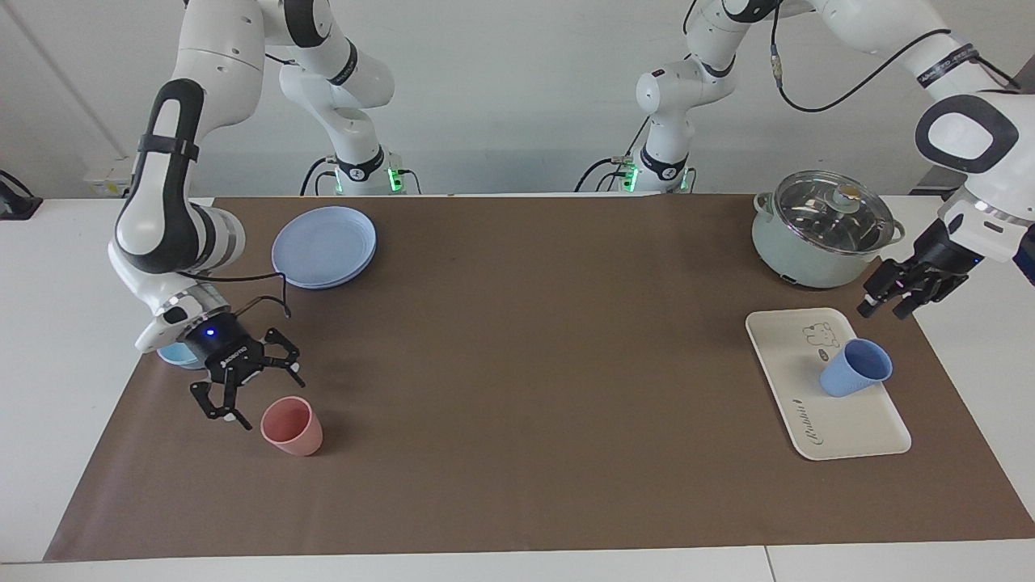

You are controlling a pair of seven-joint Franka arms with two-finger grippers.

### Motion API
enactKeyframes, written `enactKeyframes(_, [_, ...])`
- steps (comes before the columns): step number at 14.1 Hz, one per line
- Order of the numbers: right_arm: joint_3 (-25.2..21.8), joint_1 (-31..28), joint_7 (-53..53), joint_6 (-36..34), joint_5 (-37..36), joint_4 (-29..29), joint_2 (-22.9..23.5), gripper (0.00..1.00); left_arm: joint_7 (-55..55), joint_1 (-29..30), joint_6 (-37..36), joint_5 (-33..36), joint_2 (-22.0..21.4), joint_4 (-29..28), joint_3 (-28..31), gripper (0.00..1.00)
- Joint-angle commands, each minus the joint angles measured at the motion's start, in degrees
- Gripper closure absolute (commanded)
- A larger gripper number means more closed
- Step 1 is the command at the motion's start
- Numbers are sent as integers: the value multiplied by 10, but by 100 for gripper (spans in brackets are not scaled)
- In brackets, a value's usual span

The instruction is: Place cup on tray

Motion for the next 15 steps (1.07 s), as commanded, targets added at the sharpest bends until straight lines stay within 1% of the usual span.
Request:
enactKeyframes(1, [0,-3,104,0,-145,-20,-72,0,-2,-60,-64,56,-16,41,7,20])
enactKeyframes(2, [0,-4,158,-6,-225,-14,-91,0,-2,-75,-77,89,-34,41,3,20])
enactKeyframes(4, [0,0,247,-20,-372,-10,-134,0,-2,-121,-126,147,-61,38,3,20])
enactKeyframes(7, [9,3,388,-53,-571,-9,-184,0,0,-137,-171,154,-101,7,2,21])
enactKeyframes(9, [9,42,492,-71,-695,-10,-209,0,-6,-139,-173,171,-133,-37,2,22])
enactKeyframes(10, [9,55,561,-81,-756,-11,-219,0,-23,-139,-171,171,-141,-48,2,23])
enactKeyframes(12, [9,86,726,-122,-835,-10,-235,0,-89,-141,-151,170,-142,-53,-2,22])
enactKeyframes(13, [9,92,820,-147,-860,-7,-241,0,-118,-146,-143,169,-142,-56,-3,21])
enactKeyframes(15, [9,92,974,-241,-884,44,-237,0,-146,-146,-130,158,-142,-59,-3,21])
